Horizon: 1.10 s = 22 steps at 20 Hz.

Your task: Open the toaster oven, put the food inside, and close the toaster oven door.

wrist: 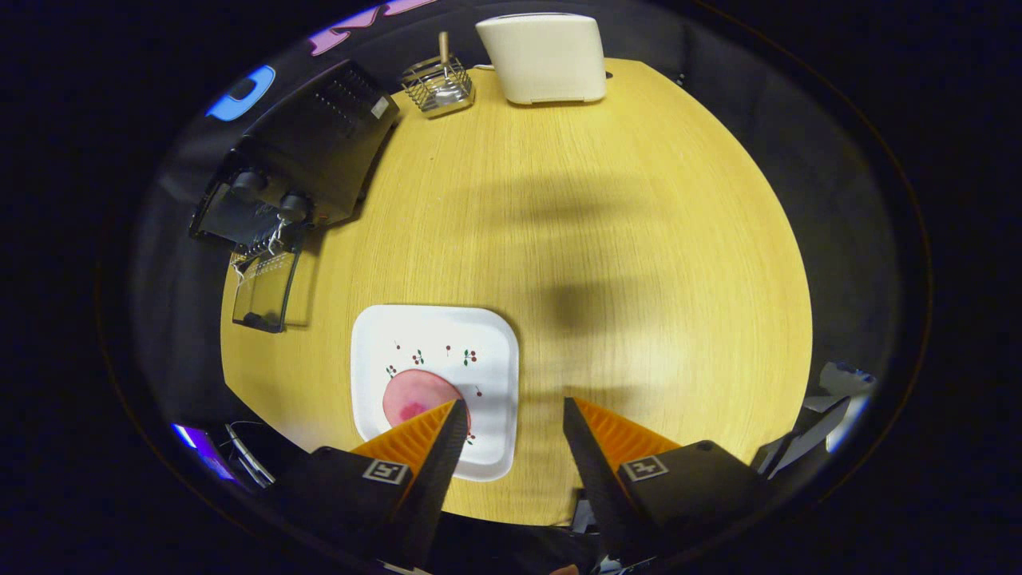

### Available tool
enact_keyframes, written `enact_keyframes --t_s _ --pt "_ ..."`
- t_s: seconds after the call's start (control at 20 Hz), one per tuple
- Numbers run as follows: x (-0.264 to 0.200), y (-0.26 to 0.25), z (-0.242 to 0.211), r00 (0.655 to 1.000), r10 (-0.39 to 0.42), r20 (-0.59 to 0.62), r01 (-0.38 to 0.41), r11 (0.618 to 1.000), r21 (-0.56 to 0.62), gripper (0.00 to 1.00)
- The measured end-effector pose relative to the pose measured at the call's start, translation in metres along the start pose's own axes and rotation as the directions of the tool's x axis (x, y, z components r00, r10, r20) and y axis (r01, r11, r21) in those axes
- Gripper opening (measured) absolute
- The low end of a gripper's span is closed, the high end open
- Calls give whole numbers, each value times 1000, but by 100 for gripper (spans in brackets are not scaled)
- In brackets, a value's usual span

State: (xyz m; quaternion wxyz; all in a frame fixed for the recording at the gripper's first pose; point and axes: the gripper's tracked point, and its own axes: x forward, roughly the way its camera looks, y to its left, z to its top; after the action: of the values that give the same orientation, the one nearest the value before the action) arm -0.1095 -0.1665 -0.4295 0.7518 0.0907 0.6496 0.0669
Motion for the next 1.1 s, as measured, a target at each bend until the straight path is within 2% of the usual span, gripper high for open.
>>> enact_keyframes --t_s 0.05,0.1,0.15,0.3,0.4,0.6,0.7,0.9,1.1 --pt "8 2 -6 1000 8 -13 -8 1000 8 72" --pt "11 3 -9 1000 12 -23 -12 1000 8 70" --pt "16 4 -12 999 10 -37 -10 1000 0 59" --pt "24 -1 -6 999 -8 -44 8 1000 5 58" --pt "20 2 -12 997 4 -75 0 998 58 15" --pt "22 3 -12 994 82 -72 -77 995 67 8" --pt "22 3 -13 991 119 -59 -111 986 125 5" --pt "10 5 -13 971 239 -7 -226 926 304 5" --pt "7 5 -10 963 268 30 -263 905 336 6"
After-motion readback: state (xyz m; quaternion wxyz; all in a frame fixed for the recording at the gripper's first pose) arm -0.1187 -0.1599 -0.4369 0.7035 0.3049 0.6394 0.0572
